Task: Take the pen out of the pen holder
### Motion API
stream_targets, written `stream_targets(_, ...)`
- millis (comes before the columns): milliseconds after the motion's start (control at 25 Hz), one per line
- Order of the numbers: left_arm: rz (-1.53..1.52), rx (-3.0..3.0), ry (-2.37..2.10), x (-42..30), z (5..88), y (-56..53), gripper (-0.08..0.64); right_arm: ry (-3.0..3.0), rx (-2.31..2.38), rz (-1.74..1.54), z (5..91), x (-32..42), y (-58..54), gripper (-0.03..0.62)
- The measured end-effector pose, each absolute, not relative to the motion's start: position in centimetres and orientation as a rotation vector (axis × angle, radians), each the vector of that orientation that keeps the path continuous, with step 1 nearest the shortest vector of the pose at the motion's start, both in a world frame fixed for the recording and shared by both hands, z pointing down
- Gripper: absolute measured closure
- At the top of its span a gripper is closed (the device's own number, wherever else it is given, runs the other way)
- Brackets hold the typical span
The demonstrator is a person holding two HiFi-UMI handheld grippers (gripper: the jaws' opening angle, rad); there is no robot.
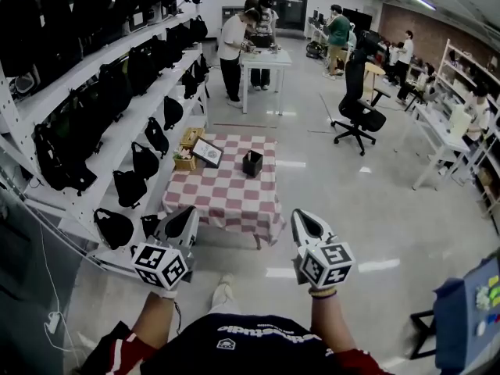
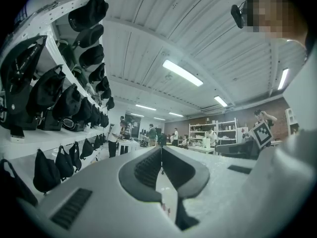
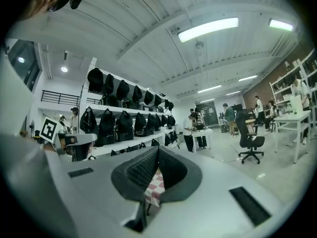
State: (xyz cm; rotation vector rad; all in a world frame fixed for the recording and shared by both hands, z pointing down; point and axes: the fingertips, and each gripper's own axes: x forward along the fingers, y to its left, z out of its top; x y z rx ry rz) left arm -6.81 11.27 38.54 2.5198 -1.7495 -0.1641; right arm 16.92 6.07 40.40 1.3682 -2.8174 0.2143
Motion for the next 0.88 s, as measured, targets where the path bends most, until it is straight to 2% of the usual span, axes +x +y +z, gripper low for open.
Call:
stream_targets(440, -0.125, 2.502, -1.725, -7.1, 38.7, 8.7, 0.552, -2.79, 1.353, 0.272, 41.3, 16.3, 3.6, 0.595)
stream_targets(880, -0.123, 2.532, -1.708, -9.3, 38.9, 1.6, 0.552, -2.75, 1.321, 0.247, 40.8, 13.2, -3.0, 0.595)
